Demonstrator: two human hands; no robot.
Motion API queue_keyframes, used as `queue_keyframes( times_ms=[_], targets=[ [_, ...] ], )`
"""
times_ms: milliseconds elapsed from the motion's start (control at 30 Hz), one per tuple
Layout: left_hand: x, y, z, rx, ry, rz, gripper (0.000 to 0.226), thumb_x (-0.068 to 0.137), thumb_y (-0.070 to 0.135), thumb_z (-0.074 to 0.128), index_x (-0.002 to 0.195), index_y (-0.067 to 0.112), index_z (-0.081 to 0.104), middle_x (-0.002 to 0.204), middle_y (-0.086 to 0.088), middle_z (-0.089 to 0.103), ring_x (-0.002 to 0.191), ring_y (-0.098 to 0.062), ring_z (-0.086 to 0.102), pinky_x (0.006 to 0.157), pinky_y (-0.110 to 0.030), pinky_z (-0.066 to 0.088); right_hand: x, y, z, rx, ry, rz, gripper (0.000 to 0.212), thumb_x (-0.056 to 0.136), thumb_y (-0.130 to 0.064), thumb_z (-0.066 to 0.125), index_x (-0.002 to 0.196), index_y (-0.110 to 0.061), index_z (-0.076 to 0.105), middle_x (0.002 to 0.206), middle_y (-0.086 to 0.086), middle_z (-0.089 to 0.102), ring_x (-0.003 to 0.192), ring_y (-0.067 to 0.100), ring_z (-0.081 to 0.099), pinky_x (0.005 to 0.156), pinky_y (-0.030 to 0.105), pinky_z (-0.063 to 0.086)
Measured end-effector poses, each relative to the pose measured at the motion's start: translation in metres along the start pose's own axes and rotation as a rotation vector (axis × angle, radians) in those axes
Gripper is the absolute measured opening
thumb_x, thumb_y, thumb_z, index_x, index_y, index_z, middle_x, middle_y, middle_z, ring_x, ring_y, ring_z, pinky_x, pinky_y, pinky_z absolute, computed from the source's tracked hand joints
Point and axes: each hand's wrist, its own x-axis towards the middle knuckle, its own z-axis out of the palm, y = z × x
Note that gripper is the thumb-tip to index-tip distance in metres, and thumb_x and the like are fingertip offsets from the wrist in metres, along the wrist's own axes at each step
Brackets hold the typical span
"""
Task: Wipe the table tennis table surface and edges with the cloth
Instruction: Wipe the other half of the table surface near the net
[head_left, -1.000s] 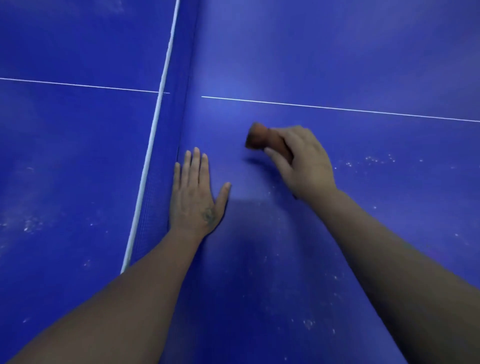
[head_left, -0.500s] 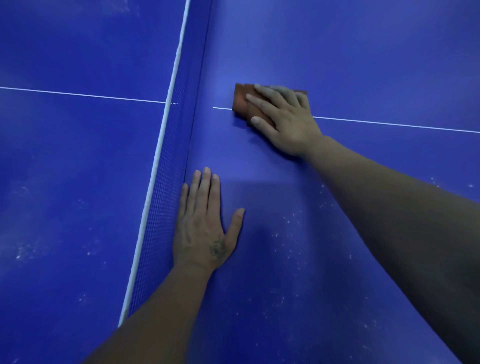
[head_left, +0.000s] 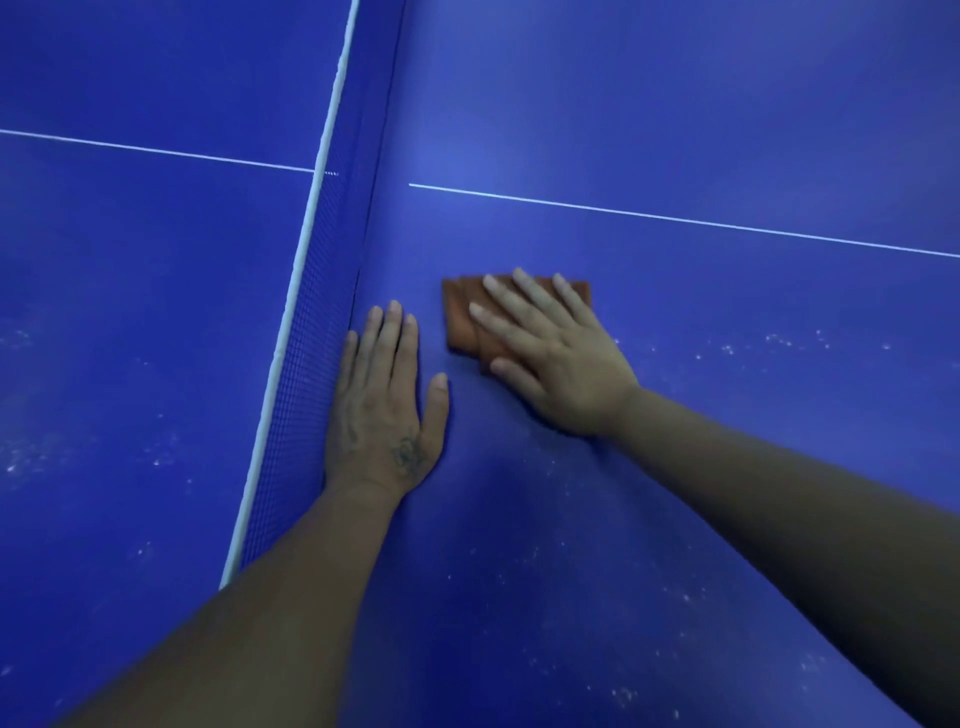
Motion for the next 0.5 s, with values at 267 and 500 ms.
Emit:
queue_keyframes(
  times_ms=[267, 500],
  targets=[
    [0.001, -0.001, 0.0, -0.024, 0.013, -0.002, 0.067, 0.107, 0.035, 0.028, 0.164, 0.0, 0.035, 0.176, -0.014, 0.027, 0.166, -0.028, 0.018, 0.135, -0.05, 0.014, -0.016, 0.009, -0.012, -0.005, -0.057, -0.094, 0.054, 0.113, -0.042, 0.025, 0.164, -0.025, 0.031, 0.173, -0.002, 0.019, 0.162, 0.023, 0.014, 0.129, 0.052, 0.013],
    [0.0, 0.0, 0.002, -0.003, -0.002, -0.019, 0.068, 0.108, 0.037, 0.025, 0.166, 0.003, 0.032, 0.177, -0.01, 0.024, 0.166, -0.025, 0.015, 0.136, -0.048, 0.012, 0.041, 0.08, -0.025, 0.067, -0.005, 0.097, 0.053, 0.108, -0.03, 0.042, 0.159, -0.018, 0.041, 0.172, 0.001, 0.025, 0.161, 0.026, 0.019, 0.131, 0.047, 0.011]
  ],
)
